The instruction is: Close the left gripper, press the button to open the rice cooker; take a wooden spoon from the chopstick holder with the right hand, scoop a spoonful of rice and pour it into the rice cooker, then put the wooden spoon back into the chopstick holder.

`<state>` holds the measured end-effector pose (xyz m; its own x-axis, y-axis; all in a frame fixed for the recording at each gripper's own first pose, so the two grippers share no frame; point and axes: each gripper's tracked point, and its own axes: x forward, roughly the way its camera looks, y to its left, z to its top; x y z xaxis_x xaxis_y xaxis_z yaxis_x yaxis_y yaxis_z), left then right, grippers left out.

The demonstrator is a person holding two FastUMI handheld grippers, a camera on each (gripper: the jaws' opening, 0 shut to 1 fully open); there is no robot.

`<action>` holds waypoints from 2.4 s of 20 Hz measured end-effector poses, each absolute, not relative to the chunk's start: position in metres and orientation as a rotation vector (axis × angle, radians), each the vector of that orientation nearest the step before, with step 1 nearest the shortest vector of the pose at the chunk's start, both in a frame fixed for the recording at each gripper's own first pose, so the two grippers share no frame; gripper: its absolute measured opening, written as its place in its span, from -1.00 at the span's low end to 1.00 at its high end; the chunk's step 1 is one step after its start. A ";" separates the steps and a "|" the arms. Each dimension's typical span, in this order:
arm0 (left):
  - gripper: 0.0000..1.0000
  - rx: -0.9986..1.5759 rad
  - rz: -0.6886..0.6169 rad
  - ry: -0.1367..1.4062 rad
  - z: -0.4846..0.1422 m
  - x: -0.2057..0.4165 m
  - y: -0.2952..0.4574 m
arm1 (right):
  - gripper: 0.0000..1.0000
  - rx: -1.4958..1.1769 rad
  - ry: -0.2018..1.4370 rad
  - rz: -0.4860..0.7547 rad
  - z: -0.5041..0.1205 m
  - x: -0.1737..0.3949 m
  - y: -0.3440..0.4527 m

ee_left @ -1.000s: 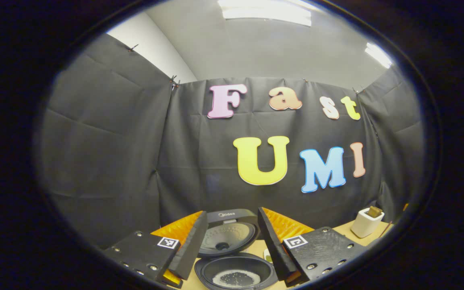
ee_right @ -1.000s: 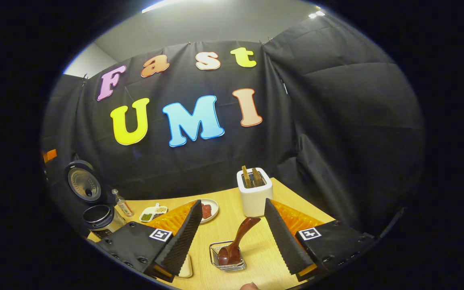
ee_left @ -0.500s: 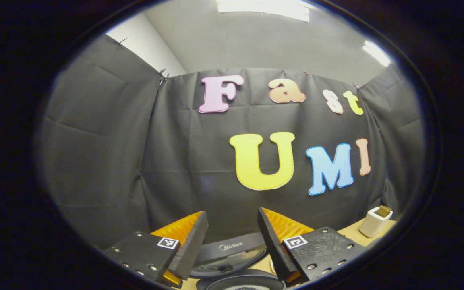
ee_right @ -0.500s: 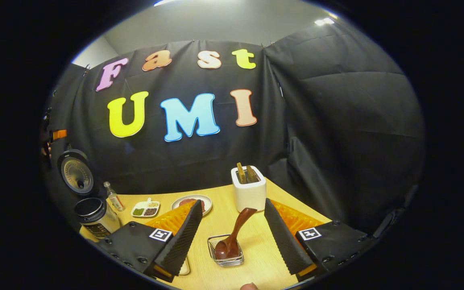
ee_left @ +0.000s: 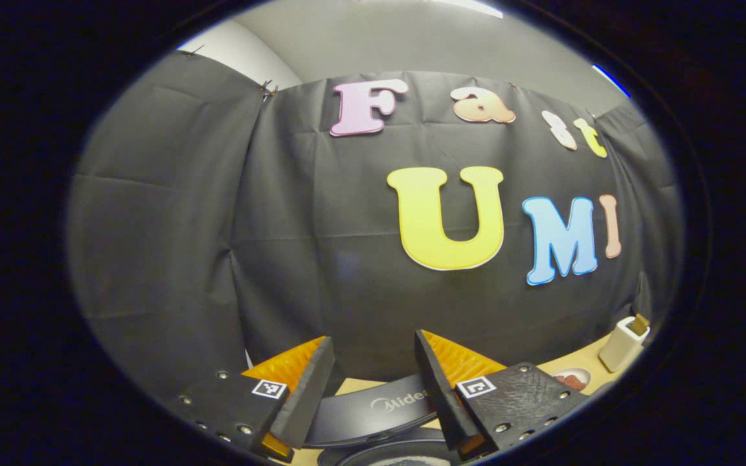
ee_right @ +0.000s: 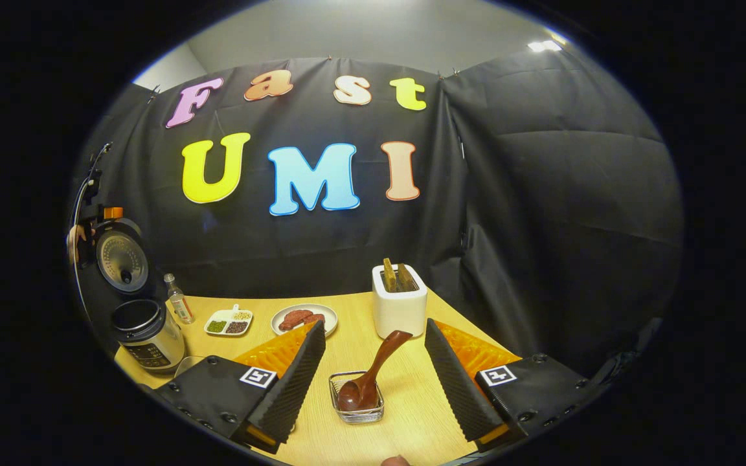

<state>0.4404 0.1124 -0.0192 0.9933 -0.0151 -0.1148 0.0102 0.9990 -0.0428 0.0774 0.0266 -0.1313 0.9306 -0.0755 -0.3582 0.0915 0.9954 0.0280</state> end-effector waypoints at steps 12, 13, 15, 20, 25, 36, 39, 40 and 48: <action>0.62 -0.070 -0.038 0.183 -0.046 0.364 0.079 | 0.96 0.016 0.335 0.037 -0.122 0.086 0.026; 0.62 -0.073 -0.041 0.191 -0.051 0.356 0.076 | 0.96 0.014 0.332 0.044 -0.121 0.086 0.024; 0.62 -0.083 -0.043 0.208 -0.058 0.343 0.070 | 0.96 0.013 0.327 0.059 -0.118 0.084 0.022; 0.62 -0.090 -0.047 0.249 -0.083 0.309 0.054 | 0.96 -0.002 0.321 0.073 -0.115 0.077 0.005; 0.62 -0.102 -0.045 0.307 -0.120 0.275 0.036 | 0.95 -0.012 0.322 0.069 -0.115 0.066 -0.015; 0.62 -0.092 -0.015 0.379 -0.179 0.243 0.019 | 0.95 -0.016 0.316 0.061 -0.113 0.059 -0.035; 0.67 -0.086 -0.006 0.384 -0.189 0.238 0.016 | 0.96 -0.005 0.321 0.066 -0.115 0.060 -0.034; 0.67 -0.079 -0.005 0.389 -0.189 0.236 0.017 | 0.96 -0.003 0.323 0.068 -0.116 0.061 -0.033; 0.65 -0.042 0.002 0.428 -0.225 0.228 0.009 | 0.95 -0.013 0.327 0.080 -0.116 0.064 -0.031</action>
